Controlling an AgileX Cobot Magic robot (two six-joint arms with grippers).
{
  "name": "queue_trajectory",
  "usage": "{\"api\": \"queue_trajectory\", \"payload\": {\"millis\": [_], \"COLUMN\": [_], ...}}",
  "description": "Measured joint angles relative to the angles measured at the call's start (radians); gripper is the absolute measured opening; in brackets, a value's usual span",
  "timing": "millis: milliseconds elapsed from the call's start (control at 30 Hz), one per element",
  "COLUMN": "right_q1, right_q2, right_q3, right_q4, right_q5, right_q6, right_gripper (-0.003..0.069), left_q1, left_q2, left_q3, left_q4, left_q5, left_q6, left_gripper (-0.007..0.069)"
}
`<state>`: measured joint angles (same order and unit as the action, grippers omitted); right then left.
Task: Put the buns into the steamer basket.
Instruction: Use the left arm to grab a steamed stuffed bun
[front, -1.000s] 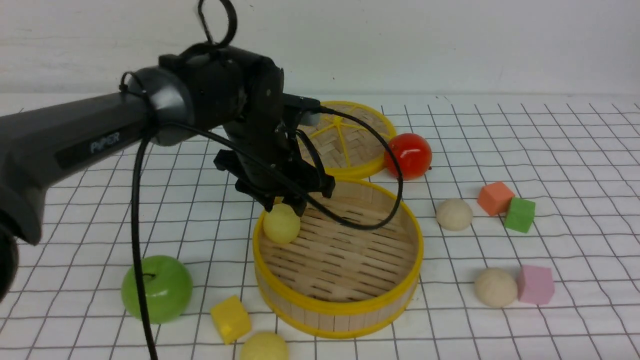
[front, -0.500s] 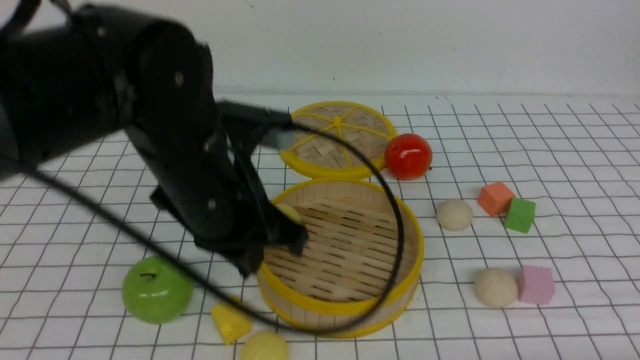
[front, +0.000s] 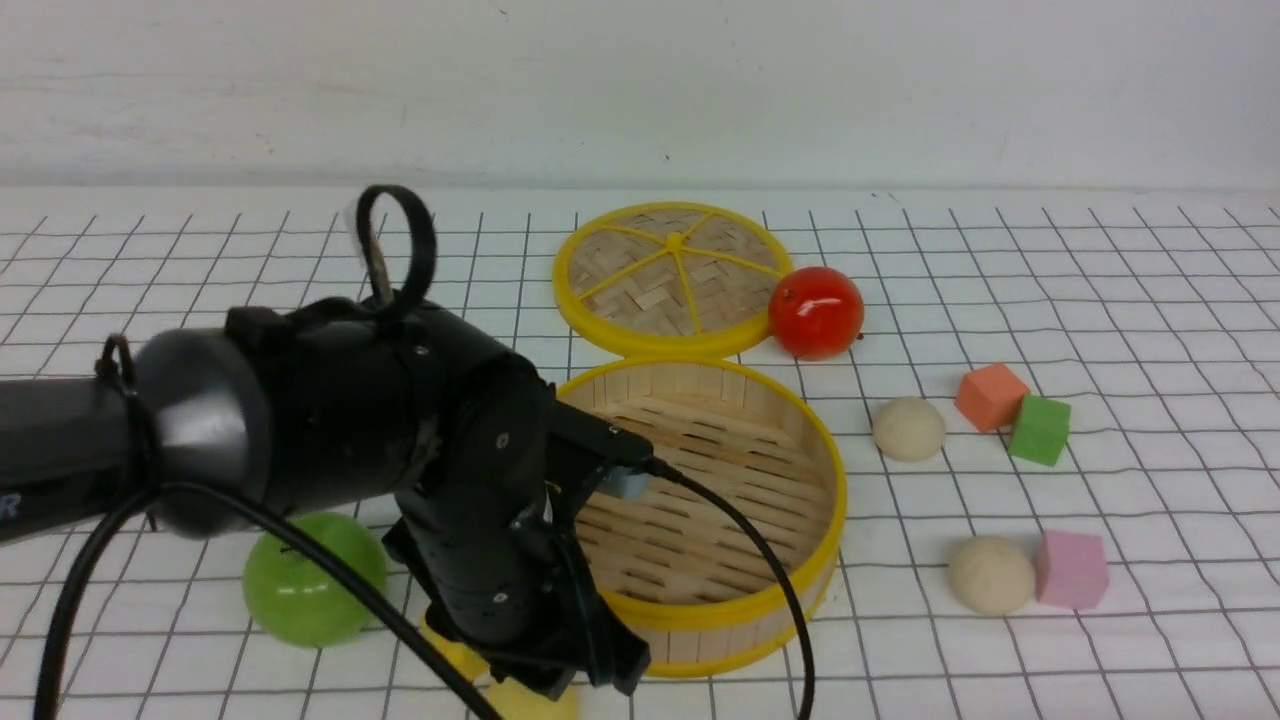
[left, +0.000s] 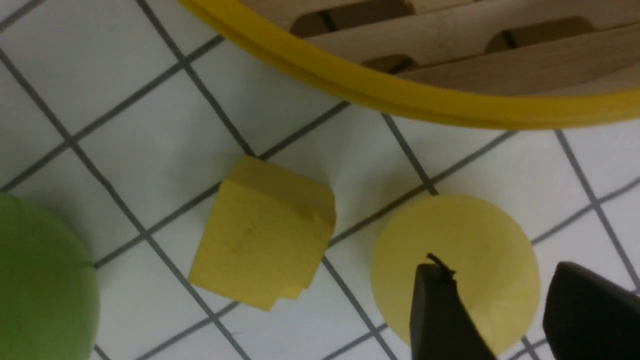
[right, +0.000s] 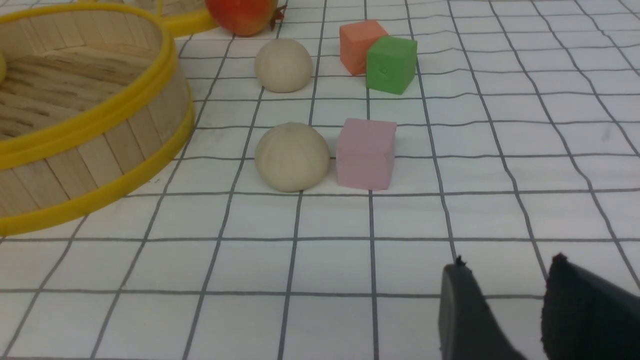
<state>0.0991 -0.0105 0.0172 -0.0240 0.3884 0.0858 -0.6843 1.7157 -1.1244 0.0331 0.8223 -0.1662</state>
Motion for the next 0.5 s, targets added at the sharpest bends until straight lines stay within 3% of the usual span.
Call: {"api": "queue_trajectory", "payload": {"millis": [167, 500], "right_q1": [0.0, 0.0], "right_q2": [0.0, 0.0], "right_q3": [0.0, 0.0], "right_q4": [0.0, 0.0], "right_q5": [0.0, 0.0], "right_q6": [0.0, 0.0], "right_gripper": [0.0241, 0.0241], "left_q1": [0.0, 0.0], "left_q2": [0.023, 0.077], "left_q3": [0.0, 0.0], "left_q4": [0.015, 0.021], "left_q5": [-0.005, -0.027], "left_q6": [-0.008, -0.01], "left_gripper": [0.0308, 0.0232]}}
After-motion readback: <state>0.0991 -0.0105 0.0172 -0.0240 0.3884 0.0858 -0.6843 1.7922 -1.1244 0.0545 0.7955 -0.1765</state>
